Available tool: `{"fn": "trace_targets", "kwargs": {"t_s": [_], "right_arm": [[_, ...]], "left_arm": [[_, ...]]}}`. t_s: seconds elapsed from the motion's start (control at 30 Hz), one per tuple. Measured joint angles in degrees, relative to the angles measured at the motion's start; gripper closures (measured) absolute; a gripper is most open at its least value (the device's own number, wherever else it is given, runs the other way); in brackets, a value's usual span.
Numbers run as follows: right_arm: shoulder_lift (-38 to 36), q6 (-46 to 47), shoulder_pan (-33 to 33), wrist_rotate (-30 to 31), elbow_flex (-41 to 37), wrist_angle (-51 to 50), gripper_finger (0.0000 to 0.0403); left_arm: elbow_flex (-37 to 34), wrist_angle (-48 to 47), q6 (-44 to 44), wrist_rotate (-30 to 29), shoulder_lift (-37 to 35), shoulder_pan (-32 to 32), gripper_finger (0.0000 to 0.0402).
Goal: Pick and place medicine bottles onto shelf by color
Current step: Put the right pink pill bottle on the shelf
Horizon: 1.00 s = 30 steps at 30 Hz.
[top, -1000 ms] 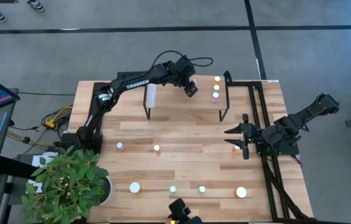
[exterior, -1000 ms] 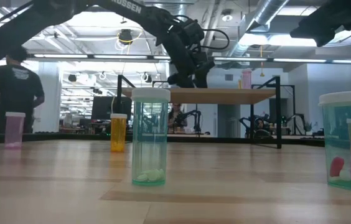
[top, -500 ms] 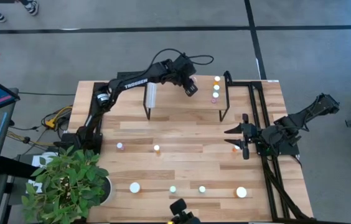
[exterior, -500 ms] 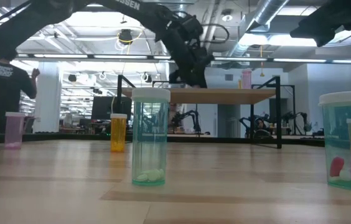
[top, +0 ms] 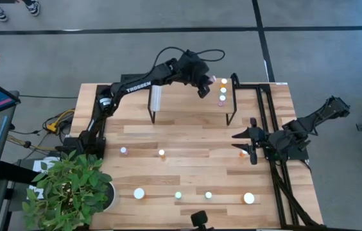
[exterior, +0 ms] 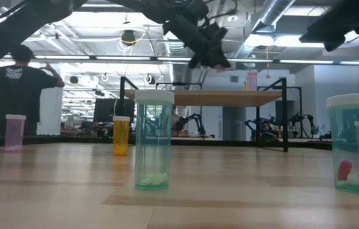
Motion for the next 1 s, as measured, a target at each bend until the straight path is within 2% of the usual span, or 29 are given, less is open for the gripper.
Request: {"fn": "trace_targets", "kwargs": {"t_s": [0.2, 0.4, 1.0], "right_arm": [[0.01, 2.53, 0.0, -0.17, 0.0, -1.35, 0.0226], [-0.01, 2.51, 0.0, -0.16, 0.0, -1.1, 0.0226], [0.86, 3.85, 0.0, -0.05, 0.0, -1.54, 0.0226]], "left_arm": [[-0.64, 5.46, 0.35, -0.58, 0.1, -1.08, 0.0333], [-0.63, 6.59, 0.8, -0.56, 0.07, -1.29, 0.0333], [-0.63, 1.84, 2.94, -1.04, -2.45, -3.79, 0.0334]]}}
